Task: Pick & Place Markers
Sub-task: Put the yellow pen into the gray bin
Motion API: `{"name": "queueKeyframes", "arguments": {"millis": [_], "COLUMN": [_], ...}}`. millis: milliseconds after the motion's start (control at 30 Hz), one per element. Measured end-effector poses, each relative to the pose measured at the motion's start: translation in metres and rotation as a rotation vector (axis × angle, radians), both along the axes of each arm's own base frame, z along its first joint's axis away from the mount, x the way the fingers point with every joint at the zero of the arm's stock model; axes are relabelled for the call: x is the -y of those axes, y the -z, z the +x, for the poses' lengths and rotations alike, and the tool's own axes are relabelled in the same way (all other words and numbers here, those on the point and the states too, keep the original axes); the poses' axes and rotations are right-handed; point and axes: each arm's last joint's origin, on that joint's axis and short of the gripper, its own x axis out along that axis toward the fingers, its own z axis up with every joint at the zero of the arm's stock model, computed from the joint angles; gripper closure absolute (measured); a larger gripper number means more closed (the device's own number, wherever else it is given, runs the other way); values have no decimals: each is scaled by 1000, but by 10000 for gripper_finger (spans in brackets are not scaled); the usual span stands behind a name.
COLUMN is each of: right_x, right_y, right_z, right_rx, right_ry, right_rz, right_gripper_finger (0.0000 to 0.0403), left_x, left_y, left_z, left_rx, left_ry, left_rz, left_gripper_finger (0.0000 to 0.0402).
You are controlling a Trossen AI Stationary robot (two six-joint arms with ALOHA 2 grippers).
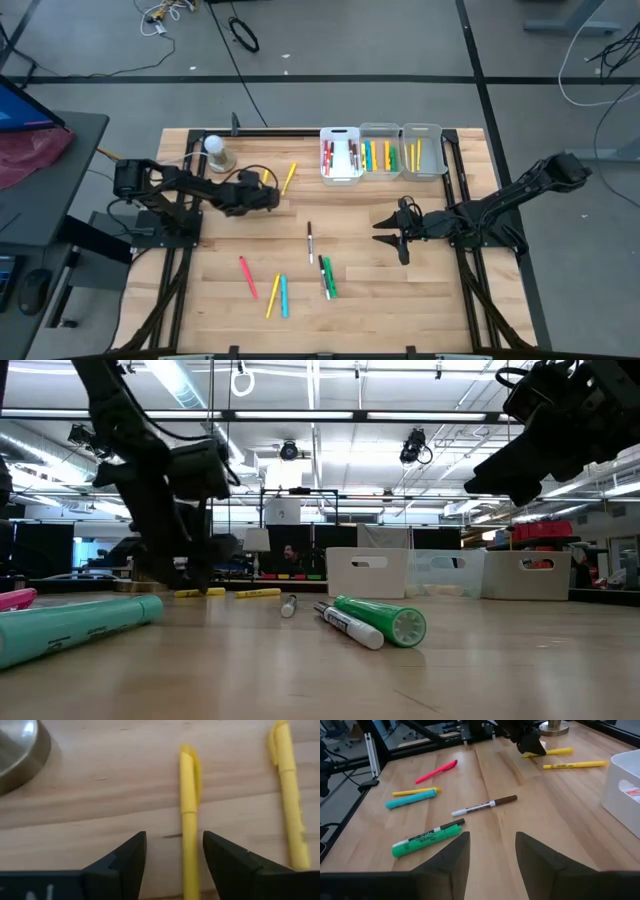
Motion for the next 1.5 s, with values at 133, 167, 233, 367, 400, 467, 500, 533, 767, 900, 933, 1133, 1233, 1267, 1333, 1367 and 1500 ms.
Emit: {"name": "queueKeyframes", "arguments": {"millis": [133, 167, 233, 367, 400, 467, 500, 533, 767, 900, 933, 1133, 1233, 1267, 1333, 1367, 1500], "right_x": [0, 0, 0, 0, 0, 0, 0, 0, 0, 0, 0, 1, 1, 1, 1, 1, -3], "right_y": [0, 0, 0, 0, 0, 0, 0, 0, 0, 0, -1, -1, -2, -3, -4, -5, -8], "right_z": [0, 0, 0, 0, 0, 0, 0, 0, 0, 0, 0, 1, 3, 4, 8, 10, 22], "right_rx": [1, 2, 4, 4, 4, 4, 4, 4, 3, 4, 4, 10, 30, 41, 79, 99, 222], "right_ry": [0, 0, 0, 0, 0, 0, 0, 0, -8, -7, -7, -3, 3, 4, 4, 1, -10], "right_rz": [0, 1, 1, 1, 1, 1, 1, 1, -23, -23, -23, -21, -14, -13, -31, -41, -62], "right_gripper_finger": [243, 243, 243, 243, 243, 243, 243, 243, 243, 243, 243, 243, 243, 243, 243, 242, 221], "left_x": [1, 2, 4, 10, 11, 14, 16, 18, 33, 45, 48, 79, 97, 103, 114, 119, 133], "left_y": [9, 11, 14, 19, 20, 21, 22, 22, 10, -10, -14, -58, -85, -92, -105, -111, -126], "left_z": [-9, -11, -15, -22, -23, -24, -24, -24, -11, 12, 17, 57, 75, 80, 85, 87, 92], "left_rx": [22, 25, 22, -4, -8, -13, -16, -20, -35, 11, 8, 73, 168, 212, 291, 336, 466], "left_ry": [-2, 2, 21, 47, 53, 67, 74, 82, 218, 350, 380, 599, 709, 750, 831, 861, 933], "left_rz": [23, 31, 45, 56, 55, 56, 59, 62, 72, 86, 101, 180, 255, 283, 349, 385, 493], "left_gripper_finger": [230, 240, 262, 308, 321, 348, 360, 368, 369, 369, 369, 369, 369, 369, 369, 369, 369]}}
